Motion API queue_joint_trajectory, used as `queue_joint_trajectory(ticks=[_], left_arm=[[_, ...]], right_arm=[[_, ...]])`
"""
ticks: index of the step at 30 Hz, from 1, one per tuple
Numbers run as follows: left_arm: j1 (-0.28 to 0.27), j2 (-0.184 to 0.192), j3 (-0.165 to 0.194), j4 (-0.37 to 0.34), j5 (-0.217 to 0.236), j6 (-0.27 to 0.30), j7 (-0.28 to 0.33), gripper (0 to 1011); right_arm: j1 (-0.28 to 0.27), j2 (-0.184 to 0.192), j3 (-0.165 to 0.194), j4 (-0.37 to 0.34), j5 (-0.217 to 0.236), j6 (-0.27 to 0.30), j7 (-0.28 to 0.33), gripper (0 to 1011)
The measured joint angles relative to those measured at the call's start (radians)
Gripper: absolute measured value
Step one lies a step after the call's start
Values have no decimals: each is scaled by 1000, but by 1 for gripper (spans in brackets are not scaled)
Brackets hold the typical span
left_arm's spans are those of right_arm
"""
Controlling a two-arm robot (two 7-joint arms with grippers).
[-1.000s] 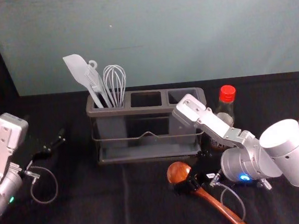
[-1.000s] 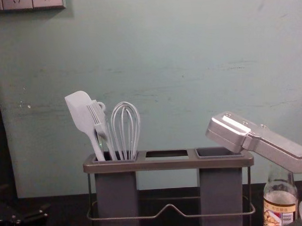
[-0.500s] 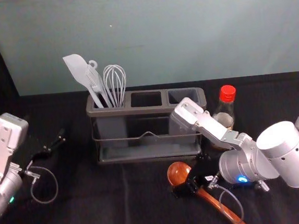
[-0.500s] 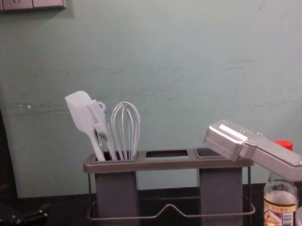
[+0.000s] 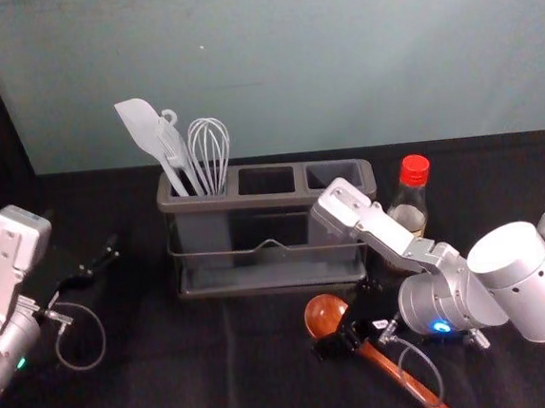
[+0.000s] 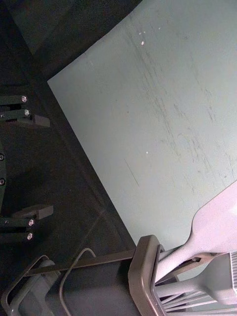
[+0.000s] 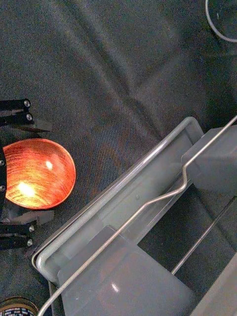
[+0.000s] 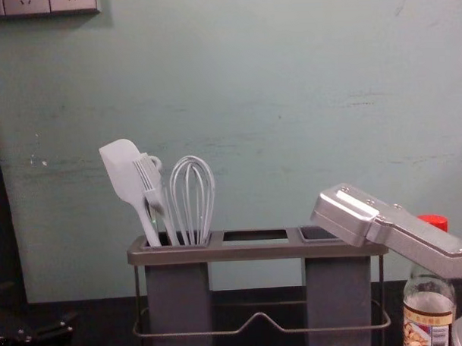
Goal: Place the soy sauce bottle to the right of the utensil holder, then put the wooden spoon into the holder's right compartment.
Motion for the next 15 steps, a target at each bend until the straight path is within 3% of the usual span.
queue_joint_trajectory(ticks=[9, 15], left_arm=[[0, 0, 0, 0, 0, 0, 0, 1011], [0, 0, 0, 0, 0, 0, 0, 1012]], right_arm=[[1, 1, -1, -1, 2, 3, 0, 838], [1, 1, -2, -2, 2, 4, -1, 838]])
